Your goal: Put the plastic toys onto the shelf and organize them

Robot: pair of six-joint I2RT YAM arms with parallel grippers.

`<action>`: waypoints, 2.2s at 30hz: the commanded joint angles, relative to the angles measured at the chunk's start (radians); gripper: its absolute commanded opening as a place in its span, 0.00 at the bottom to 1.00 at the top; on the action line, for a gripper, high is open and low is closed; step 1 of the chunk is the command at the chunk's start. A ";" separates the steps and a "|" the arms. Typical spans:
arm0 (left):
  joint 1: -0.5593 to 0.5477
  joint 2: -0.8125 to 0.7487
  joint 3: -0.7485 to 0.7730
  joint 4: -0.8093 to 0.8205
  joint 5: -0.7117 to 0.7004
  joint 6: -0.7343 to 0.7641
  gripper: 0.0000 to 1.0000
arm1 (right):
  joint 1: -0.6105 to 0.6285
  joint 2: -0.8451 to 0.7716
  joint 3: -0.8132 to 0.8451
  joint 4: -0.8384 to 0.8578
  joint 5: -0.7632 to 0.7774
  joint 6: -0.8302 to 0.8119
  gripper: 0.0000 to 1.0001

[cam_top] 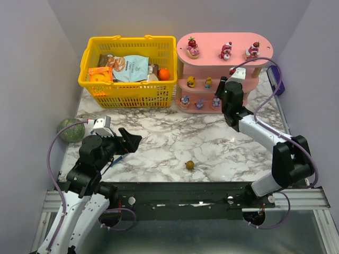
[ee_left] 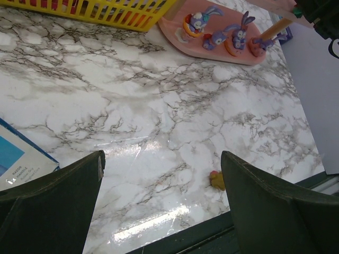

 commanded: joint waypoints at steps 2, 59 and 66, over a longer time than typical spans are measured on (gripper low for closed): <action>0.007 0.000 -0.004 -0.003 -0.014 0.009 0.99 | -0.004 0.030 0.027 0.049 0.008 -0.010 0.41; 0.007 0.006 -0.002 -0.009 -0.031 0.004 0.99 | -0.042 0.064 0.013 0.117 0.042 0.060 0.80; 0.007 0.004 -0.002 -0.008 -0.031 0.004 0.99 | -0.042 0.018 -0.013 0.117 0.048 0.073 0.80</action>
